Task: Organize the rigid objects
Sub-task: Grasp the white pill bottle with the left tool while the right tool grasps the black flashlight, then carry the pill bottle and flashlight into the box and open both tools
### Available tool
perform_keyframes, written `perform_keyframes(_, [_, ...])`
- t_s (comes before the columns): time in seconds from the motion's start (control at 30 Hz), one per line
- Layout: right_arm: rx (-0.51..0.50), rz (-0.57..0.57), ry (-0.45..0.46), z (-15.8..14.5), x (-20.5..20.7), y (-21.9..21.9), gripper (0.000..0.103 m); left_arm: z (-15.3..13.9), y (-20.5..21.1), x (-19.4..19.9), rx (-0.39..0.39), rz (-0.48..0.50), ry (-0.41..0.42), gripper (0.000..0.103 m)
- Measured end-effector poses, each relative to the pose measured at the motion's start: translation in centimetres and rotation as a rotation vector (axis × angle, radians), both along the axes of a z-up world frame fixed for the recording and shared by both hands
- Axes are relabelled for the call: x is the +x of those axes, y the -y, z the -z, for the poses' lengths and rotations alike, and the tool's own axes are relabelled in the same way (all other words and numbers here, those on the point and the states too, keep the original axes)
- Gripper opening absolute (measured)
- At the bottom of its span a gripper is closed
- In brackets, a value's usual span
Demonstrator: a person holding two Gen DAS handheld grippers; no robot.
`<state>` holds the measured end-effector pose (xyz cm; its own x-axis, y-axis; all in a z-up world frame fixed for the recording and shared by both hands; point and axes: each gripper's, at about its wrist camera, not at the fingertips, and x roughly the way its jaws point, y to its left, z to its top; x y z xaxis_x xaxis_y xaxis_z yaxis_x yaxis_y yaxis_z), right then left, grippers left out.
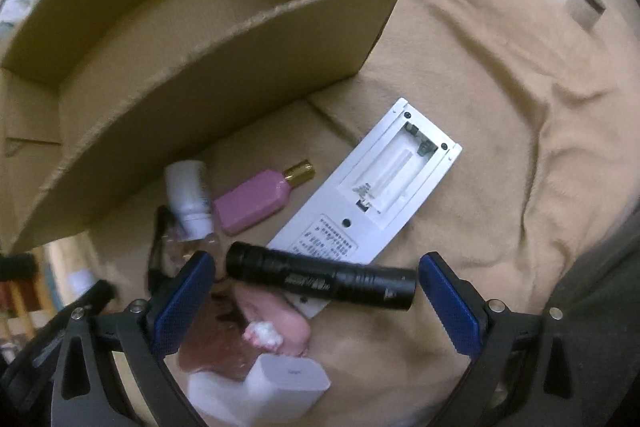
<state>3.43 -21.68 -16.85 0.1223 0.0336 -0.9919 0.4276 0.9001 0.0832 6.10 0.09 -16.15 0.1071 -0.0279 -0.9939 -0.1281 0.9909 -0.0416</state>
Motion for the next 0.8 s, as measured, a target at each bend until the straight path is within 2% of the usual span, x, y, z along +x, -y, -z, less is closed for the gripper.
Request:
perform_keyframes(0.03, [-0.002, -0.006, -0.003, 0.2, 0.0, -0.1, 0.103, 0.1, 0.1, 0.1, 0.006, 0.002, -0.001, 0.024])
perform_keyframes(0.07, [-0.002, -0.018, 0.004, 0.2, -0.1, -0.2, 0.093, 0.1, 0.1, 0.1, 0.012, 0.004, 0.000, 0.024])
perform_keyframes(0.3, [0.024, -0.056, 0.063, -1.4, -1.7, -0.8, 0.093, 0.3, 0.6, -0.2, 0.027, -0.009, -0.003, 0.024])
perform_keyframes(0.47, [0.025, -0.107, 0.156, -4.9, -3.0, -1.4, 0.093, -0.5, 0.5, -0.6, 0.039, -0.003, 0.025, 0.024])
perform_keyframes(0.57, [0.070, -0.132, 0.239, -7.3, -4.0, -1.3, 0.093, -1.4, 0.7, -1.2, 0.036, 0.012, 0.052, 0.024])
perform_keyframes(0.67, [0.082, -0.160, 0.315, -10.3, -4.5, -1.1, 0.093, -2.4, 1.0, -1.9, -0.004, 0.033, 0.062, 0.024])
perform_keyframes(0.8, [0.136, -0.186, 0.410, -13.1, -4.8, -0.5, 0.093, -5.0, 1.5, -2.8, -0.008, 0.084, 0.126, 0.024])
